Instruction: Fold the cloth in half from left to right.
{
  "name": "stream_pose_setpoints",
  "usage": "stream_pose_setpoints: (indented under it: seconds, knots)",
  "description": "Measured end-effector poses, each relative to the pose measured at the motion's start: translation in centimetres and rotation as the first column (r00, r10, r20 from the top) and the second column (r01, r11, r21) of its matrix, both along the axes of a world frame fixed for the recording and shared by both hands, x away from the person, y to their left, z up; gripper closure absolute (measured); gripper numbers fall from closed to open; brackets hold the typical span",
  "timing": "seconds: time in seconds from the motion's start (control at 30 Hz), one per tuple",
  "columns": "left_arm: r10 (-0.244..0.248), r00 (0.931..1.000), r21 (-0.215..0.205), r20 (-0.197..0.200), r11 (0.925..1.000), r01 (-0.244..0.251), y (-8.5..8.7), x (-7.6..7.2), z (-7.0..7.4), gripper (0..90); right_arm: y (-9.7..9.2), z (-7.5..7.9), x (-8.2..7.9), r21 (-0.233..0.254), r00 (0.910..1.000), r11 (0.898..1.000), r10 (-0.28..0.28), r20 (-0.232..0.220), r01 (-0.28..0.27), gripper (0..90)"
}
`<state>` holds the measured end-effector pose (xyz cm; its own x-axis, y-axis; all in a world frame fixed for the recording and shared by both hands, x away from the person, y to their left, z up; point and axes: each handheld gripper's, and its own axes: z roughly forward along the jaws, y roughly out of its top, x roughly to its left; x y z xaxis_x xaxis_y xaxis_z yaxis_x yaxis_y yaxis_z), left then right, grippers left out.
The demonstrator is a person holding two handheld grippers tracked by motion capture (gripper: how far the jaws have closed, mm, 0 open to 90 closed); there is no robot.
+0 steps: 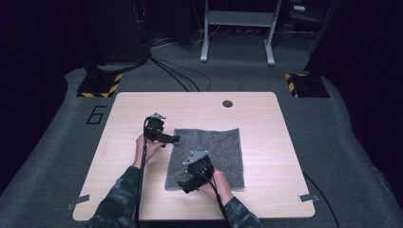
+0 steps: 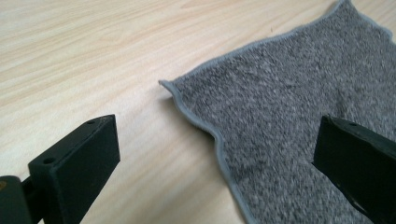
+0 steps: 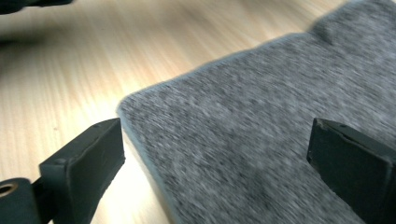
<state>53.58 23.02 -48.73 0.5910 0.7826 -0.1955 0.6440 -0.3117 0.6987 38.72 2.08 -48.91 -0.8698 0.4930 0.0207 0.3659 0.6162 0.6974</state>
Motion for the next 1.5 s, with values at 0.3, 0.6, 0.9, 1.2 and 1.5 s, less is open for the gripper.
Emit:
stream_pose_setpoints:
  seconds: [0.3,0.6,0.9,1.2,1.5]
  knots:
    - [0.006,0.9999,0.024,-0.010,0.9997,-0.006,-0.7,1.9,-1.0,14.1,3.5,-0.6,-1.2,-0.023,0.9988,0.999,0.037,0.031,-0.036,26.7]
    - [0.040,0.9991,-0.013,-0.016,0.9991,-0.040,-1.0,3.0,-1.7,24.2,5.4,-1.1,-2.0,-0.057,0.9960,0.996,0.074,0.050,-0.071,42.1]
    - [0.043,0.9991,0.067,0.000,0.9969,-0.043,-1.9,3.4,-1.9,46.1,6.3,-2.2,-2.3,-0.080,0.9959,0.995,0.069,0.058,-0.064,60.7]
    - [0.041,0.9991,0.074,0.014,0.9964,-0.042,-2.0,2.9,-2.5,60.5,5.9,-2.5,-2.6,-0.061,0.9979,0.997,0.055,0.035,-0.053,73.6]
    - [0.062,0.9971,0.068,0.044,0.9955,-0.065,-1.6,2.7,-2.8,77.1,5.6,-2.9,-2.9,-0.012,0.9983,0.998,0.054,0.023,-0.054,87.1]
